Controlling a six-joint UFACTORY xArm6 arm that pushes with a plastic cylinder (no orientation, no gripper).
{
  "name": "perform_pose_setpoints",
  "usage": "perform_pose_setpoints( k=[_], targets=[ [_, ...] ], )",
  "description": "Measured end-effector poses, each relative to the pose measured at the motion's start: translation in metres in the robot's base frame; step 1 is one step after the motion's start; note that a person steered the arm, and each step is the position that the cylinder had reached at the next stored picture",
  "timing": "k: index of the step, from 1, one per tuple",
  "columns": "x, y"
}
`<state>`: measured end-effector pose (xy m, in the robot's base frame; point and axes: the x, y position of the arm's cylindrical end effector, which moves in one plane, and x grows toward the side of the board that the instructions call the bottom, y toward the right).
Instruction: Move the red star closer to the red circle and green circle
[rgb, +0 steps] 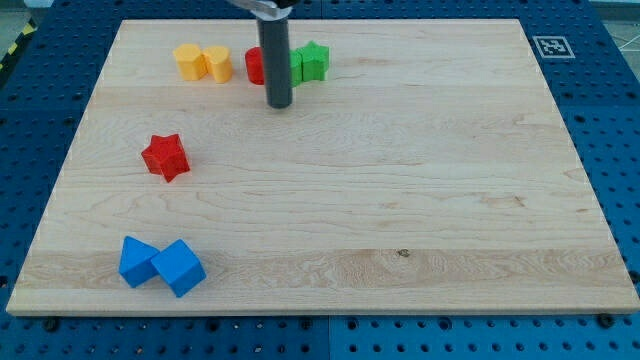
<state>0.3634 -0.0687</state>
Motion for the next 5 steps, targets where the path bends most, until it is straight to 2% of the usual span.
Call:
perform_pose_setpoints(
  k=[3, 4, 5],
  targets=[
    [0.01, -0.133],
    [0.041, -0.159],
    [0.079, -0.157]
  ],
)
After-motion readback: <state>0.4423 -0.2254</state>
